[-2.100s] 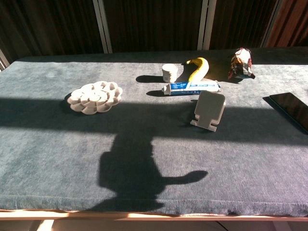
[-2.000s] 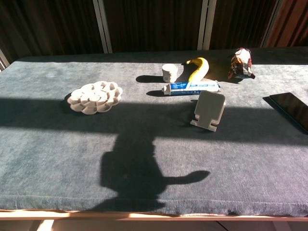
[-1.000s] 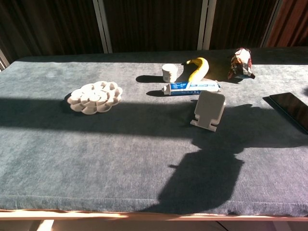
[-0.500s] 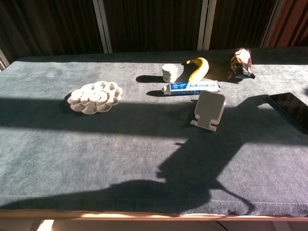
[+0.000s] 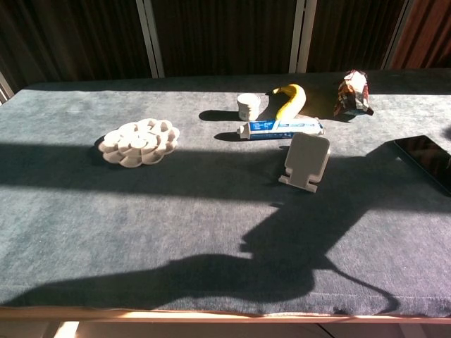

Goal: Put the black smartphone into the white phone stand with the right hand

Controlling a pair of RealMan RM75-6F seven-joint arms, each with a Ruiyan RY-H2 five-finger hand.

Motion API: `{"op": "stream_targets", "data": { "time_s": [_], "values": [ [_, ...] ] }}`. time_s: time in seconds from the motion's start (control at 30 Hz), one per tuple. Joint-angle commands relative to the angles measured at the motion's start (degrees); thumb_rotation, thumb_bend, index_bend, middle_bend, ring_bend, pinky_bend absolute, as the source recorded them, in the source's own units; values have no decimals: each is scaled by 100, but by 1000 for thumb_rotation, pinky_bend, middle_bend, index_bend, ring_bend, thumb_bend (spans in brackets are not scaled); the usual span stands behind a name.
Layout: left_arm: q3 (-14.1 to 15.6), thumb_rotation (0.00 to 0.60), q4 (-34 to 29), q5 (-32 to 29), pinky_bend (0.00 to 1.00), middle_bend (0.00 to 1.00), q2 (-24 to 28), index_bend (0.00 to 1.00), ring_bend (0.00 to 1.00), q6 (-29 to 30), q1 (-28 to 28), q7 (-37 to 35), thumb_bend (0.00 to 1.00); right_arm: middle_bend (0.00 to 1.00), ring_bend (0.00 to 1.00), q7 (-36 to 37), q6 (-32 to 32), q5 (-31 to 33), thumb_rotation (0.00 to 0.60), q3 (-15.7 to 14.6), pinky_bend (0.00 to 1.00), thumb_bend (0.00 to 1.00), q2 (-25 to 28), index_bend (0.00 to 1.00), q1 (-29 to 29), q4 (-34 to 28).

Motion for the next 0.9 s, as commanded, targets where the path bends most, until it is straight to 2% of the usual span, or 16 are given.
{"op": "stream_targets", "data": {
  "time_s": [0.03,0.6,0.9],
  "values": [
    [-2,600,1,-8,0,0,-4,0,0,-13,-5,3,407,0,0,-18,-1,44,600,-11,0,905,-16,356,26,-22],
    [-55,600,-23,-94,0,0,-22,0,0,42,41,117,406,0,0,-308,234,207,600,-97,0,905,6,334,214,-563],
    [-60,600,-2,-83,0,0,1,0,0,103,70,53,408,0,0,-863,635,81,600,-285,0,904,7,320,321,-1122]
  ]
}}
